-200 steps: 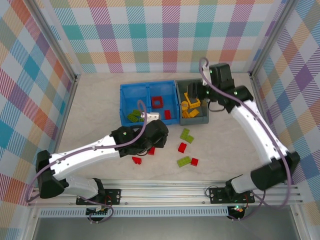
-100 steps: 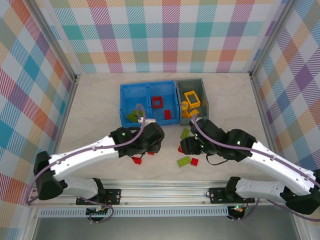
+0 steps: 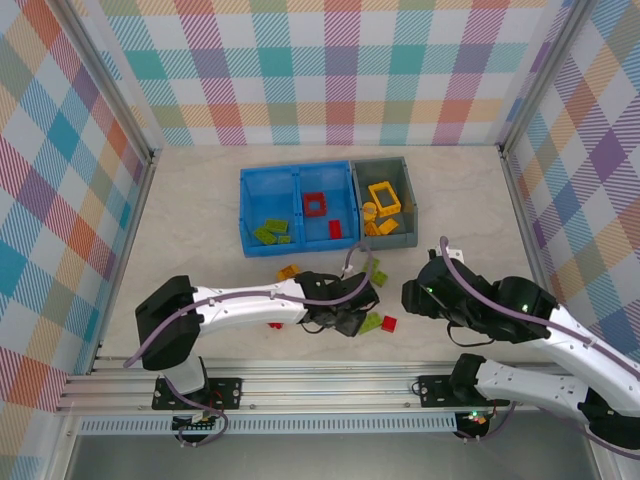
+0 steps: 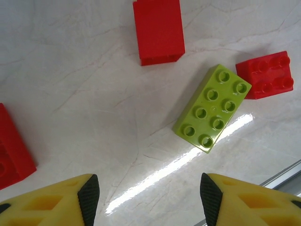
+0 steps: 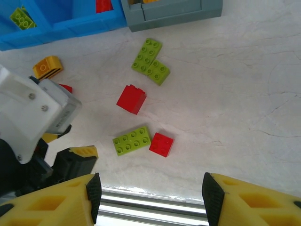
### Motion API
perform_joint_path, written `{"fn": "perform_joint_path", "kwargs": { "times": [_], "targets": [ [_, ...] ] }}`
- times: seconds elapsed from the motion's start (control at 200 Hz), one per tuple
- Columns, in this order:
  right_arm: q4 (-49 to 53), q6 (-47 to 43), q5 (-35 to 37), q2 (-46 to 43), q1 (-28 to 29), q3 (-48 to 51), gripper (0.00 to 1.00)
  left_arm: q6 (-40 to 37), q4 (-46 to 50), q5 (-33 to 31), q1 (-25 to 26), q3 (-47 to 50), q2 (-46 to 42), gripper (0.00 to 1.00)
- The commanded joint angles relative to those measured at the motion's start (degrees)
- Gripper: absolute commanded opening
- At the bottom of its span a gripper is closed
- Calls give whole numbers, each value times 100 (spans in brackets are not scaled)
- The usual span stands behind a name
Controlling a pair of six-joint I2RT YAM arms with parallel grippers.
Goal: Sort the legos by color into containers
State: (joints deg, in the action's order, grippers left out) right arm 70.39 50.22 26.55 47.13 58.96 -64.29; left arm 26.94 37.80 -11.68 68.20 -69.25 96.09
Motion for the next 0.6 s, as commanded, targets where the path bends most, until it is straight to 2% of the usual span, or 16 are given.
{"fn": "perform_joint_path", "kwargs": {
  "times": [0.0,0.105,0.22,0.405,0.595],
  "targets": [
    [-36,33,121,10,37,2,62,33,334,-369,-70,-229,-246,65],
    [-153,-40,94,47,34,13,64,254,520,-518,-178,-315,-325,66],
    [-231,-116,87,75,30,23,65,167,326,-396,-211,-383,-438,67],
    [-189,-61,124,-73,34,18,66,-713,-171,526,-194,-631,91,67],
    [-95,0,315,-405,37,11,67,-895,56,302,-277,-1207,738,71]
  ]
}}
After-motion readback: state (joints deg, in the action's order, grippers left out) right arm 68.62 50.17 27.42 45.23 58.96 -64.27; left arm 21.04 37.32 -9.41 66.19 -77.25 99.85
